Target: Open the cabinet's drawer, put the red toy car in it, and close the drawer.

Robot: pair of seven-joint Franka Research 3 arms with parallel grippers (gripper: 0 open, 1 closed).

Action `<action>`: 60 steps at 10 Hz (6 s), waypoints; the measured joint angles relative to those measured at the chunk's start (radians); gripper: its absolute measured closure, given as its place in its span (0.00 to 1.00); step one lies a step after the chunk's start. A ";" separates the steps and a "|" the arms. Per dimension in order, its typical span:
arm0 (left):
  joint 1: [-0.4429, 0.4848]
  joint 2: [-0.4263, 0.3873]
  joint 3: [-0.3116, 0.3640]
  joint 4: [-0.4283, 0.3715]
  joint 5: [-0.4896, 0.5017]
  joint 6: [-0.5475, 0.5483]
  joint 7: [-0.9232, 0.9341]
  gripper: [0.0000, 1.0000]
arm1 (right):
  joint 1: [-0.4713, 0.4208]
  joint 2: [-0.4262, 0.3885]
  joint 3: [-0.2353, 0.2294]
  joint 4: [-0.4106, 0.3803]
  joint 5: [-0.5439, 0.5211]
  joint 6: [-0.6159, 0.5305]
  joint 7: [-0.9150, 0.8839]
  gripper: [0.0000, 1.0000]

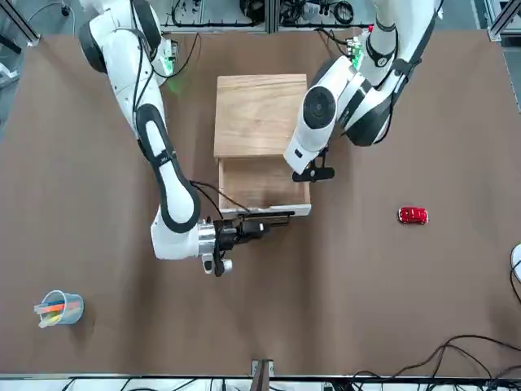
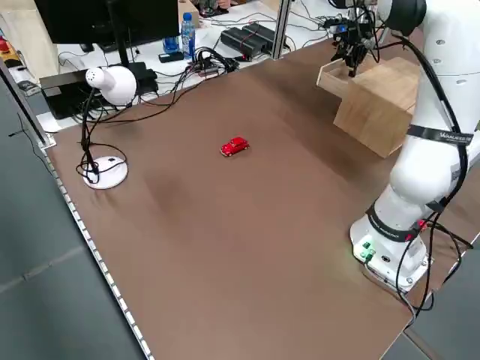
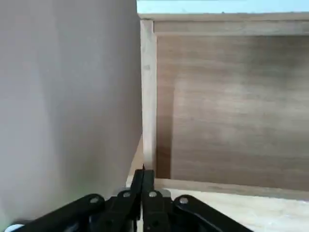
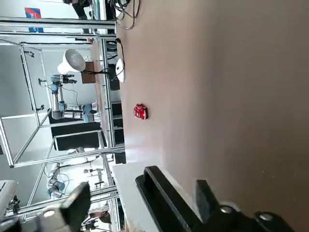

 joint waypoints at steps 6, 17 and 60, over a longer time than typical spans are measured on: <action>0.024 -0.196 0.357 0.013 -0.113 -0.057 0.049 0.64 | -0.029 -0.050 -0.088 0.029 -0.148 -0.068 0.006 0.00; 0.058 -0.207 0.887 -0.425 -0.399 0.502 0.005 0.00 | -0.057 -0.231 -0.628 0.132 -0.727 -0.704 0.017 0.00; -0.173 0.081 0.092 0.148 0.131 0.272 -1.292 0.00 | -0.450 -0.891 -0.039 -0.315 -1.393 -0.441 0.272 0.00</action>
